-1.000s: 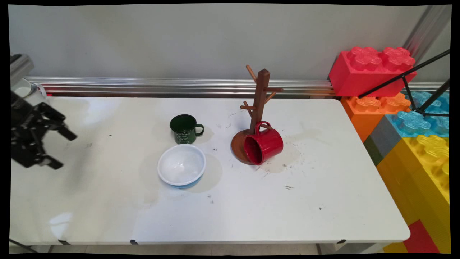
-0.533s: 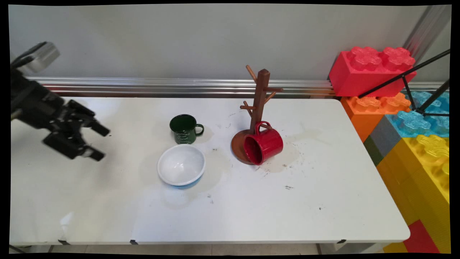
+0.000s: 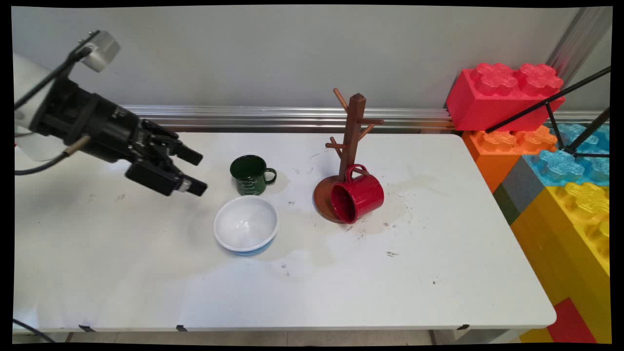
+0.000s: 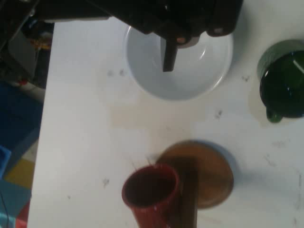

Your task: Pick up the red mug from the rack

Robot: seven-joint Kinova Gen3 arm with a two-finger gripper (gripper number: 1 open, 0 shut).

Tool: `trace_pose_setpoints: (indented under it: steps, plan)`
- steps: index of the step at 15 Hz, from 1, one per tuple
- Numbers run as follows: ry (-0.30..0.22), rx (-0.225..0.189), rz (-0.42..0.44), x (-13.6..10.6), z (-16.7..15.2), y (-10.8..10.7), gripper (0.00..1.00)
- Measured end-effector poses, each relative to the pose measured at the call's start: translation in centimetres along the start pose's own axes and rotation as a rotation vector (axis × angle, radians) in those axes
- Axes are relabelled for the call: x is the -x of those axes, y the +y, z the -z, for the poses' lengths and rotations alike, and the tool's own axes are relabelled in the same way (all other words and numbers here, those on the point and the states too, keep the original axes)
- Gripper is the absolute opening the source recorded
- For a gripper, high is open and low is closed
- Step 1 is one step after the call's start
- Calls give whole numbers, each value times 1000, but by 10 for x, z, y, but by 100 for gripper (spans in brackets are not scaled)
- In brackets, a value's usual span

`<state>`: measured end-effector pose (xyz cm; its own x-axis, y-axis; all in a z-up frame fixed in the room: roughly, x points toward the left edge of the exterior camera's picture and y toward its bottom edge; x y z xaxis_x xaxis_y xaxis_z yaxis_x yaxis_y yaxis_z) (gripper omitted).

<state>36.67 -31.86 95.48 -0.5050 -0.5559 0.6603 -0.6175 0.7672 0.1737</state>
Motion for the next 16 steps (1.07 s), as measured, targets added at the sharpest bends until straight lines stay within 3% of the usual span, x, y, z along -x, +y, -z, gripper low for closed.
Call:
trace_pose_setpoints:
  steps: [16]
  plan:
    - [84, -115, 115, -37, -82, 66, 100]
